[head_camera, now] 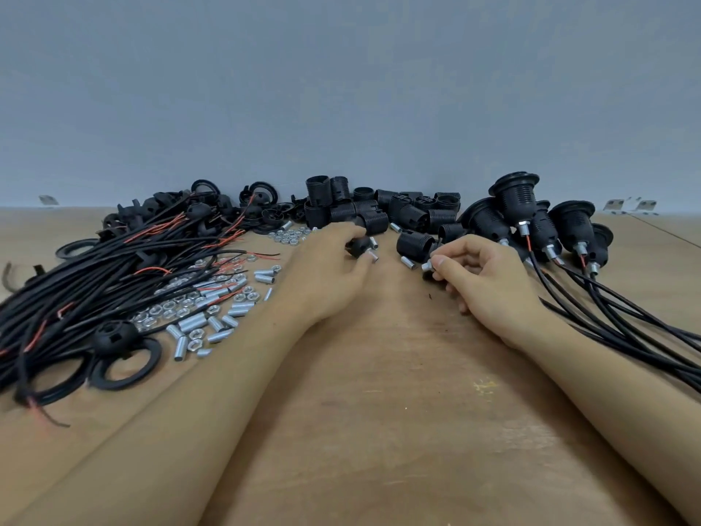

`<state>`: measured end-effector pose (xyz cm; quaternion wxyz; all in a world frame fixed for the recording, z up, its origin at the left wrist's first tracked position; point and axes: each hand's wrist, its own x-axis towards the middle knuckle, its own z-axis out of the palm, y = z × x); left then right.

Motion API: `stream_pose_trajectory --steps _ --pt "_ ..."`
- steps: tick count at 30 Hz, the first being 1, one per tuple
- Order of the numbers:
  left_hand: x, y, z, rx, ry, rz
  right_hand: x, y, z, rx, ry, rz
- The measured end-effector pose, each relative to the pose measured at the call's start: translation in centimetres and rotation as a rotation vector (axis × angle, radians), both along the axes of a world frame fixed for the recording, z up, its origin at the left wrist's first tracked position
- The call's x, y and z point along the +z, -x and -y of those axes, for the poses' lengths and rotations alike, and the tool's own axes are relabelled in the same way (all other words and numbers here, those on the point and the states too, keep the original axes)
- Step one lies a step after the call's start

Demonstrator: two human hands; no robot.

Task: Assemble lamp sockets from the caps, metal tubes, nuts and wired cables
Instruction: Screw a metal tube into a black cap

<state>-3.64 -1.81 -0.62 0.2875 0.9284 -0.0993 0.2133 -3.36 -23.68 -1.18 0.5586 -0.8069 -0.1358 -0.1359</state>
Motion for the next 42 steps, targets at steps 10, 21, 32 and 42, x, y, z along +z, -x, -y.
stream_pose_trajectory --steps 10,21,32,42 --pt "5.6 -0.4 -10.9 0.248 -0.568 -0.205 -0.1 0.0 -0.2 0.016 0.029 -0.012" --pt "2.3 -9.1 -9.2 0.332 -0.583 -0.29 0.1 0.5 -0.2 0.026 0.025 -0.005" --pt "3.0 -5.6 -6.0 0.38 0.138 0.248 -0.2 0.1 -0.5 0.041 0.027 0.008" --pt "0.1 3.6 4.2 -0.256 1.399 -0.468 -0.1 0.8 -0.1 0.226 -0.174 0.063"
